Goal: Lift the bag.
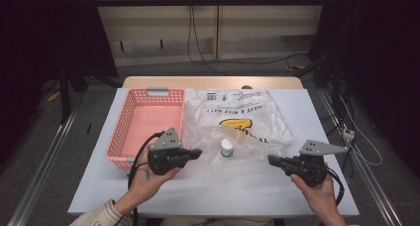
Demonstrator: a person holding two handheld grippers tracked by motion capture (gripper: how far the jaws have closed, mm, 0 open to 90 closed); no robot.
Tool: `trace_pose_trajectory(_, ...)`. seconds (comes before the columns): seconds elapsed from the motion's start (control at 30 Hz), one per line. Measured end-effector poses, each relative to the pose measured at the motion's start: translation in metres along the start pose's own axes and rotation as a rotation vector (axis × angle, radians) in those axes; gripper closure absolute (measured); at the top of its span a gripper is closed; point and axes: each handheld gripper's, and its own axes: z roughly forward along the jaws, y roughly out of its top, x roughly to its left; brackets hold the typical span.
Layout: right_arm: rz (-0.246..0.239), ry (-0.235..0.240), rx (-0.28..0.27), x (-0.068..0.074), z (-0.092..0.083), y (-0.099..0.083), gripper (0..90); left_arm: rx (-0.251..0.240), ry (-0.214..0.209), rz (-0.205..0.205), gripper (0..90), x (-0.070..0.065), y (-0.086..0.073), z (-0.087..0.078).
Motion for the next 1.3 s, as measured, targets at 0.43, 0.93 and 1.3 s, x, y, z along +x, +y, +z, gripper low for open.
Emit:
trace_pose_trajectory(0.43,-0.001,-0.008,-0.054,-0.008,0.001,0.022,90.0,-0.09,0.034,-0.013,90.0,0.014,0.023,-0.019)
trace_pose_trajectory(0.93,-0.027,-0.033,-0.107,-0.012,-0.004,0.064,90.0,-0.154,0.092,0.004,90.0,0.026,0.054,-0.038)
trace_pose_trajectory(1.3,-0.042,-0.049,-0.149,-0.02,-0.006,0.095,90.0,-0.22,0.121,0.006,90.0,0.037,0.08,-0.057)
